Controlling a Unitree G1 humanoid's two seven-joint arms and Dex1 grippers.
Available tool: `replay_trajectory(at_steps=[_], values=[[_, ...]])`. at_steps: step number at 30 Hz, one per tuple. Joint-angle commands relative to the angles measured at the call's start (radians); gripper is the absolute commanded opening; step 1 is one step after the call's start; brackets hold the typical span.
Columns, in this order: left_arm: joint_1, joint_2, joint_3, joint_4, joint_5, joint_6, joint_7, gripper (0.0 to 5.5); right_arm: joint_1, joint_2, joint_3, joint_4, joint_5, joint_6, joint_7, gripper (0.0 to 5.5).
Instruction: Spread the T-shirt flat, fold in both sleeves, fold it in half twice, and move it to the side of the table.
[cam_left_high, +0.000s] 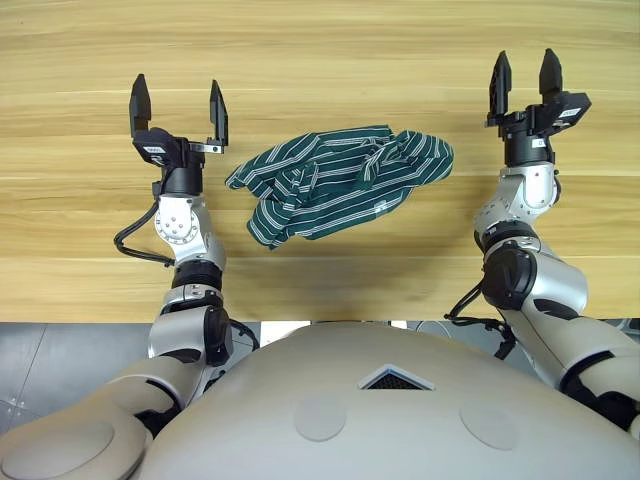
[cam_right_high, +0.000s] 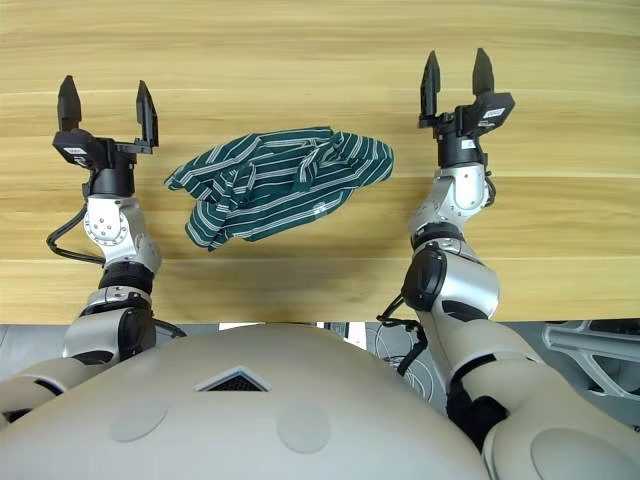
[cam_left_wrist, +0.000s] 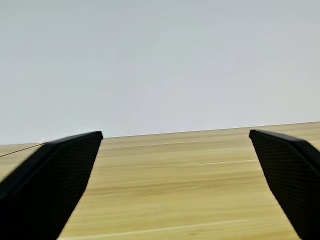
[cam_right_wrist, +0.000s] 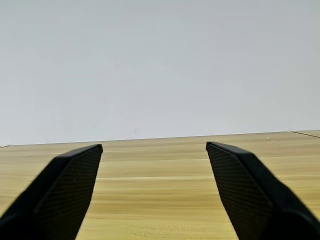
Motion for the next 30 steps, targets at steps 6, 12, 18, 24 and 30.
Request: replay_trajectory(at_steps=[6,12,18,24,30], values=[[-0.003,-0.01,-0.006,0.002,0.018,0.006,0.015,5.4,-0.009,-0.02,-0.014,-0.014,0.019,0.018,0.032,3.88],[-0.005,-0.008,-0.003,0.013,0.011,0.006,0.011,5.4,-0.011,-0.011,-0.009,-0.011,0.017,0.022,0.046,3.88],[-0.013,-0.003,0.006,0.029,0.009,0.002,0.008,5.4,-0.014,-0.004,0.005,-0.011,0.018,0.02,0.053,3.88],[-0.015,-0.006,0.003,0.029,0.012,0.001,0.005,5.4,-0.012,-0.006,0.005,-0.013,0.023,0.022,0.062,3.88],[-0.014,-0.006,-0.001,0.023,0.016,0.003,0.006,5.4,-0.008,-0.008,0.008,-0.014,0.024,0.027,0.079,3.88]])
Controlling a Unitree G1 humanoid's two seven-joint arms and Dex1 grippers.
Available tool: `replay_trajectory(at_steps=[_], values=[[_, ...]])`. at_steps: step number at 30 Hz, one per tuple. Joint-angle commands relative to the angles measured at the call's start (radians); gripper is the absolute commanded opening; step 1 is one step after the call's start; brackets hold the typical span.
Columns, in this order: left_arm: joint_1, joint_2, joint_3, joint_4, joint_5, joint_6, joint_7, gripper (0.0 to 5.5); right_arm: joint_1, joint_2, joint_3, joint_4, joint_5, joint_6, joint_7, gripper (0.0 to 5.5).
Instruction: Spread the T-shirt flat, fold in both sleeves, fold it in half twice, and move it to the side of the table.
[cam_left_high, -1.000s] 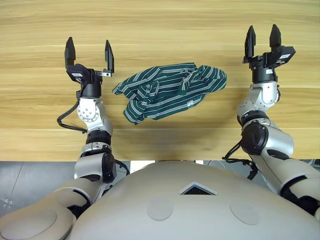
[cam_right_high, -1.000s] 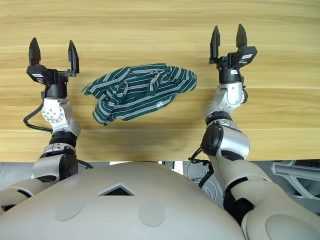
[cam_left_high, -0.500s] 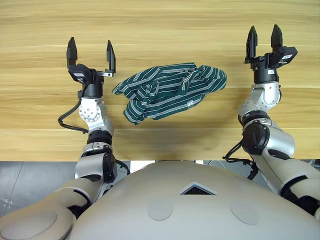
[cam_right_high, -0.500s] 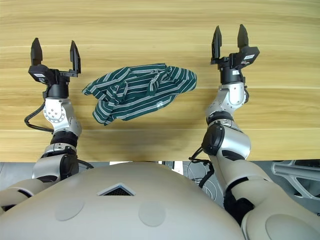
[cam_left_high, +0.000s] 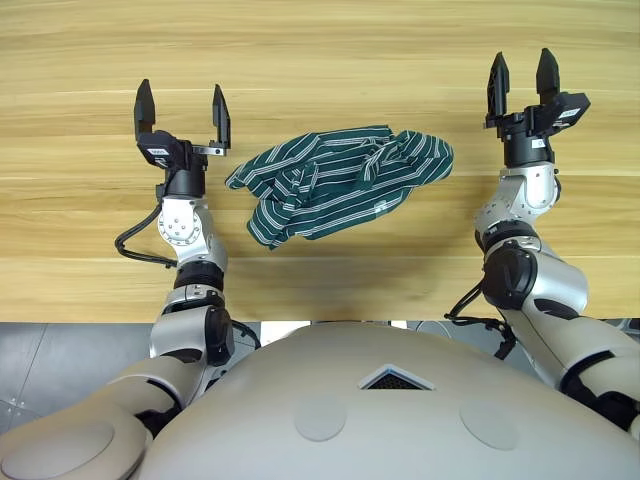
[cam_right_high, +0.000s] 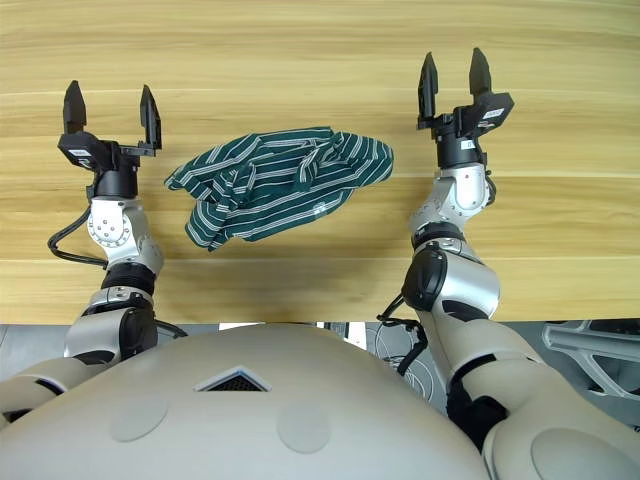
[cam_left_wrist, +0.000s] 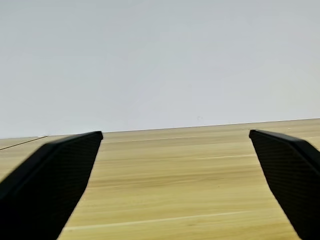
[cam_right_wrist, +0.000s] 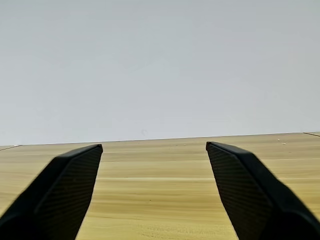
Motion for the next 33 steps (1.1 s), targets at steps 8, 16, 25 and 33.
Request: replay_trajectory(at_steps=[8,16,25,33], values=[[0.223,0.084,-0.095,-0.481,-0.285,0.32,-0.225,5.4,0.012,-0.075,0.026,-0.11,0.101,0.216,0.443,3.88],[0.798,0.349,-0.377,-1.225,-0.314,0.855,-0.28,5.4,-0.018,-0.25,0.051,-0.132,0.093,0.394,0.646,3.88],[0.797,0.306,-0.471,-1.275,0.047,1.068,-0.019,5.4,0.015,-0.169,0.115,-0.13,0.027,0.32,0.605,3.88],[0.783,0.269,-0.454,-1.279,0.158,1.023,0.044,5.4,0.027,-0.159,0.13,-0.142,0.036,0.316,0.621,3.88]])
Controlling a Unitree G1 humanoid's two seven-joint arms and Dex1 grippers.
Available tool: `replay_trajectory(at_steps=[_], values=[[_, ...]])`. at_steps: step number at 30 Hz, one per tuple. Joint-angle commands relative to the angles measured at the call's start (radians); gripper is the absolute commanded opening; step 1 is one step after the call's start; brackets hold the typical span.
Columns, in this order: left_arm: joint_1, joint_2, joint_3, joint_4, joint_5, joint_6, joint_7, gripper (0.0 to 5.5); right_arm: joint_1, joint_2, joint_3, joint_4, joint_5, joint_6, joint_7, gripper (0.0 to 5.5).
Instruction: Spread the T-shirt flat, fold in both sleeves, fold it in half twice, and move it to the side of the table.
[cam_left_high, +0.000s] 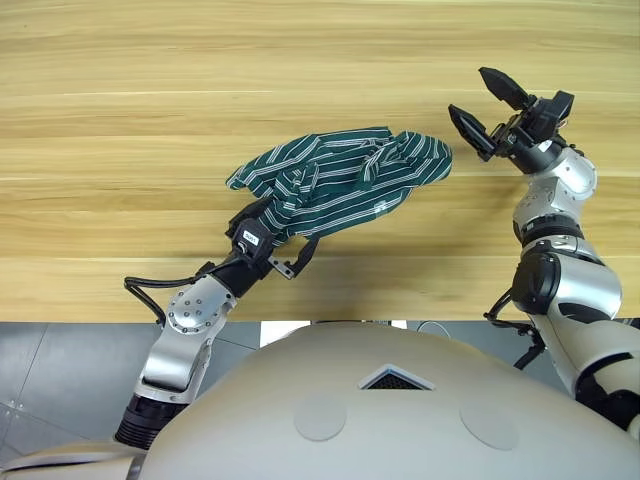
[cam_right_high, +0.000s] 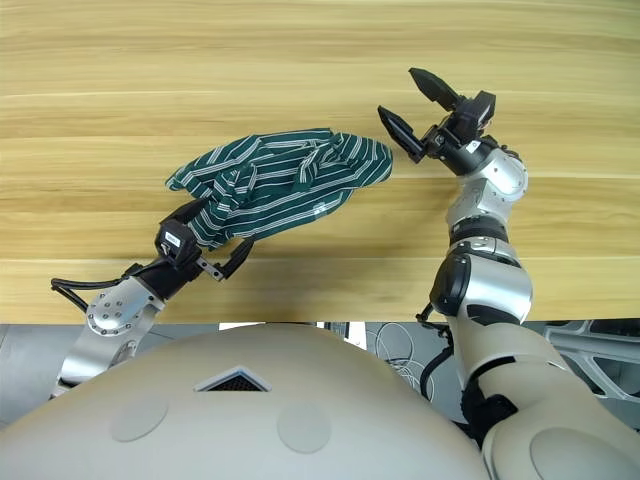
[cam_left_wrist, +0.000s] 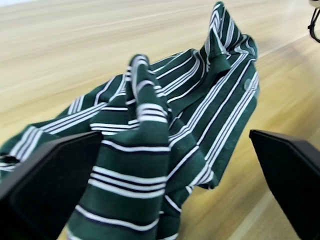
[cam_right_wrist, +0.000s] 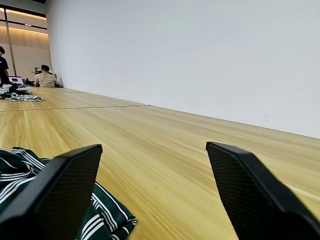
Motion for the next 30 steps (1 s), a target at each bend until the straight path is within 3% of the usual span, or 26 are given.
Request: replay_trajectory(at_steps=[1,8,17,30], values=[[-0.004,-0.004,0.01,-0.017,0.044,-0.021,0.014,5.4,0.004,-0.006,0.003,-0.023,-0.002,-0.003,0.012,3.88],[-0.043,-0.028,0.018,0.094,0.061,-0.05,0.01,5.4,0.02,0.003,0.024,-0.051,-0.013,-0.004,0.019,3.88],[-0.074,-0.056,0.045,0.171,0.062,-0.094,0.008,3.76,0.037,-0.01,0.059,-0.071,-0.037,-0.003,0.028,3.91],[-0.028,-0.052,0.037,0.068,0.09,-0.107,-0.001,1.65,0.053,-0.011,0.085,-0.082,-0.049,-0.003,0.036,3.91]])
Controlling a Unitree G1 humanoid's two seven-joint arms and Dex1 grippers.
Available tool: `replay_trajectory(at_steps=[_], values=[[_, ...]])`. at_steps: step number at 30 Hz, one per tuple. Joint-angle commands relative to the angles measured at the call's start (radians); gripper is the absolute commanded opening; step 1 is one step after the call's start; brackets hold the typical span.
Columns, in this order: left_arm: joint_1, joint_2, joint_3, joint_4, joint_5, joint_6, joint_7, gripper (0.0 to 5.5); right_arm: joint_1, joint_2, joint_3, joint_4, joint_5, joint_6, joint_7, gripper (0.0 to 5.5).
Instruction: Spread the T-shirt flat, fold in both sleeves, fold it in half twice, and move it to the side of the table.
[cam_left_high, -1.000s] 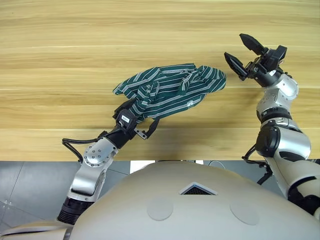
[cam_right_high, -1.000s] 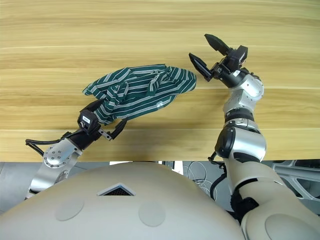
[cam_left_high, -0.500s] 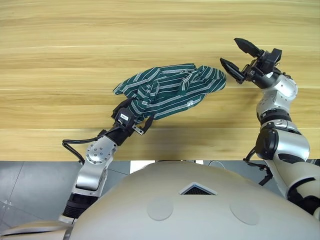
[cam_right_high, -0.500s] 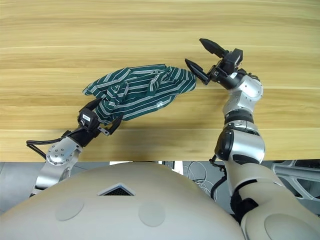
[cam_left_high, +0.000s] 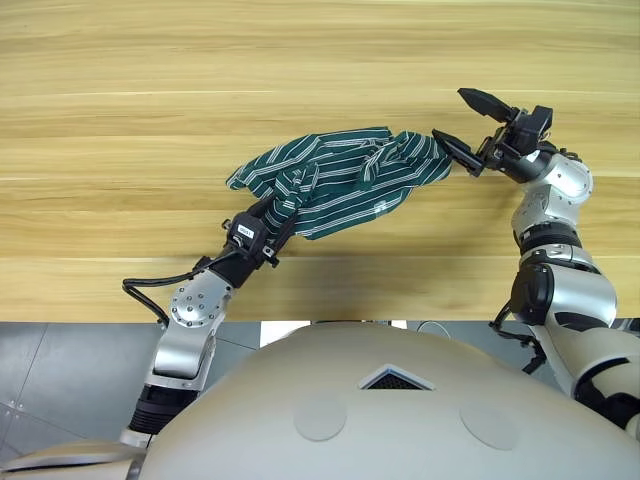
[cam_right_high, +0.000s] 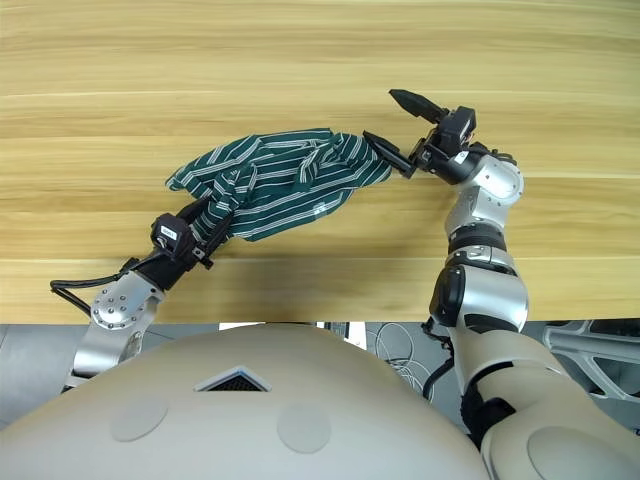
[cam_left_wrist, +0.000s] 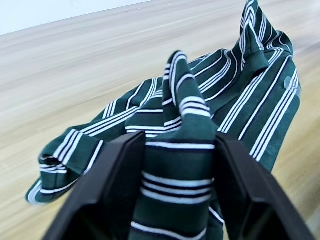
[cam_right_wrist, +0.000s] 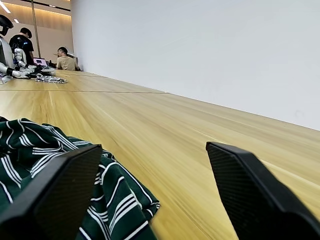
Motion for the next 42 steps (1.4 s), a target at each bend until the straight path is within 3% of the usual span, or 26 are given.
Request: replay_trajectory(at_steps=[1,11,21,30,42], values=[[0.015,0.009,-0.005,-0.039,0.019,0.002,-0.003,1.5,0.003,-0.011,0.011,-0.011,-0.011,-0.002,0.005,3.91],[0.002,0.01,0.024,0.026,-0.005,0.008,-0.014,0.02,0.006,-0.031,0.042,-0.004,-0.039,-0.018,-0.001,3.91],[0.002,0.0,0.061,0.042,-0.041,-0.009,-0.044,0.02,-0.19,-0.193,0.188,0.177,-0.274,0.159,-0.053,3.91],[-0.011,-0.015,0.047,0.046,-0.029,-0.016,-0.041,0.02,-0.259,-0.185,0.225,0.24,-0.348,0.281,-0.022,3.91],[-0.005,-0.015,0.034,0.038,-0.029,-0.025,-0.046,0.02,-0.275,-0.141,0.29,0.263,-0.465,0.305,-0.16,3.91]])
